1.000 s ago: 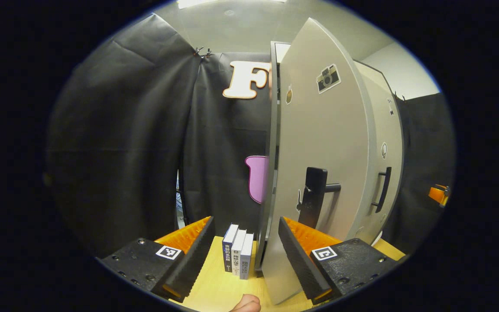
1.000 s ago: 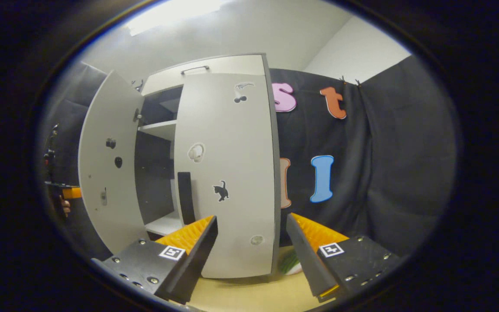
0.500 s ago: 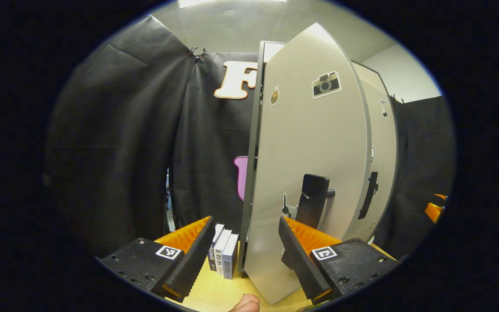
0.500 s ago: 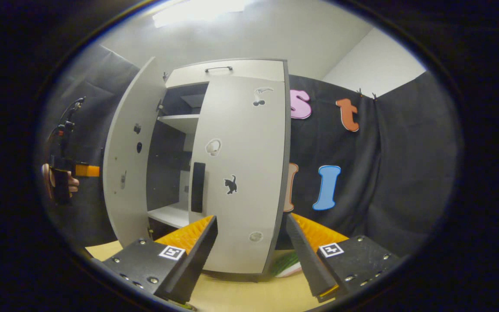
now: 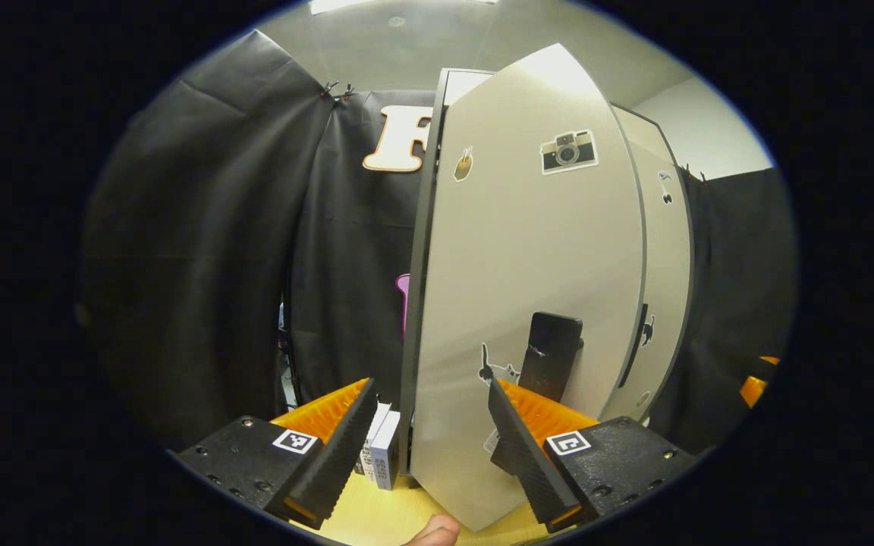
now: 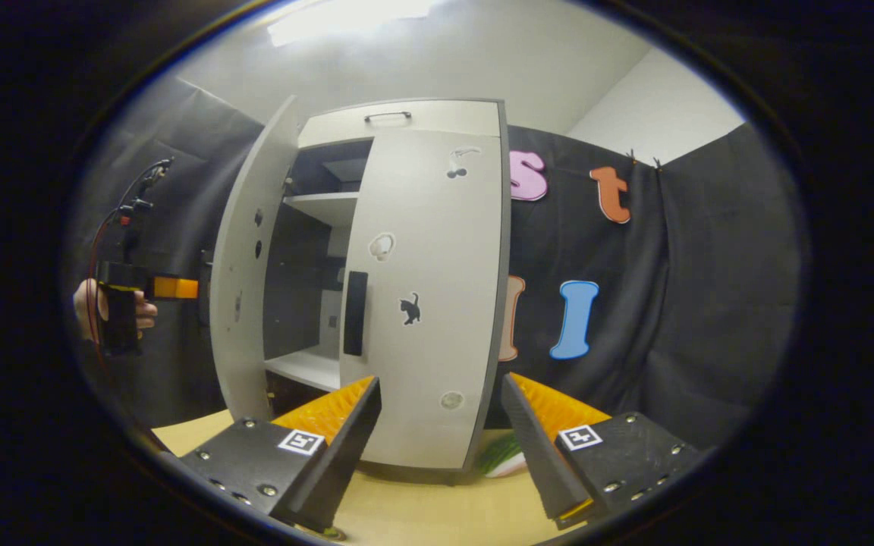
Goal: Grasp the bottle in the cabinet with the left hand and place it on the coaster, then close the right door with the right hand and the left door with the left hand.
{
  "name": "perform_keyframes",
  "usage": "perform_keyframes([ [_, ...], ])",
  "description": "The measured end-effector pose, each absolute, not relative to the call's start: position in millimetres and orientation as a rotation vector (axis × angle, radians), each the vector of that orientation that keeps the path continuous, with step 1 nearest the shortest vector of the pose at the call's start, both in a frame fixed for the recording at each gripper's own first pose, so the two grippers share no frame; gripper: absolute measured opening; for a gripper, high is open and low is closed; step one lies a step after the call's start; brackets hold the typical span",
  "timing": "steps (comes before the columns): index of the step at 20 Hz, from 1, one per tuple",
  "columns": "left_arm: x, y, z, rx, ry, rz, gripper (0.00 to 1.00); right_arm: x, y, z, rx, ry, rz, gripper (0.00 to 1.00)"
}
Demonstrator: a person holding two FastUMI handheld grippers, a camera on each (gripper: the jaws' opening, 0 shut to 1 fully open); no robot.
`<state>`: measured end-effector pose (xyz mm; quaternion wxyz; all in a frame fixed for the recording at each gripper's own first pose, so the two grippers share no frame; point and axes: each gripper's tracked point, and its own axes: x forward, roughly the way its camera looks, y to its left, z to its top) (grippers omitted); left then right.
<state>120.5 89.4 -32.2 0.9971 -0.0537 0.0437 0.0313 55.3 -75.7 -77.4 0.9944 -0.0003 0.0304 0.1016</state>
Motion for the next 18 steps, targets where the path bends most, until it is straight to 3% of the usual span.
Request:
perform_keyframes([
  [2,122.1,81.4,-34.1,-0.099,0.089,0.039,0.89,50.7,-70.4,-80.4,0.007,0.065,0.225,0.97],
  [3,122.3,77.7,-35.8,-0.093,0.096,0.031,0.94,49.8,-69.1,-81.8,0.004,0.067,0.225,0.97],
  [4,122.6,75.1,-38.5,-0.089,0.105,0.025,0.94,47.1,-67.4,-85.1,0.003,0.071,0.224,0.93],
  [6,123.0,67.6,-40.0,-0.087,0.11,0.012,0.94,45.4,-63.4,-89.7,0.014,0.084,0.224,0.96],
  [10,116.1,65.4,-43.1,-0.074,0.114,0.013,0.94,41.0,-55.6,-92.4,0.021,0.09,0.23,0.97],
  [11,113.8,65.0,-45.8,-0.077,0.119,0.011,0.94,40.3,-54.9,-92.8,0.02,0.09,0.23,0.93],
  [18,95.5,67.3,-60.9,-0.089,0.141,0.012,0.94,34.0,-49.0,-96.6,0.029,0.098,0.222,0.96],
])
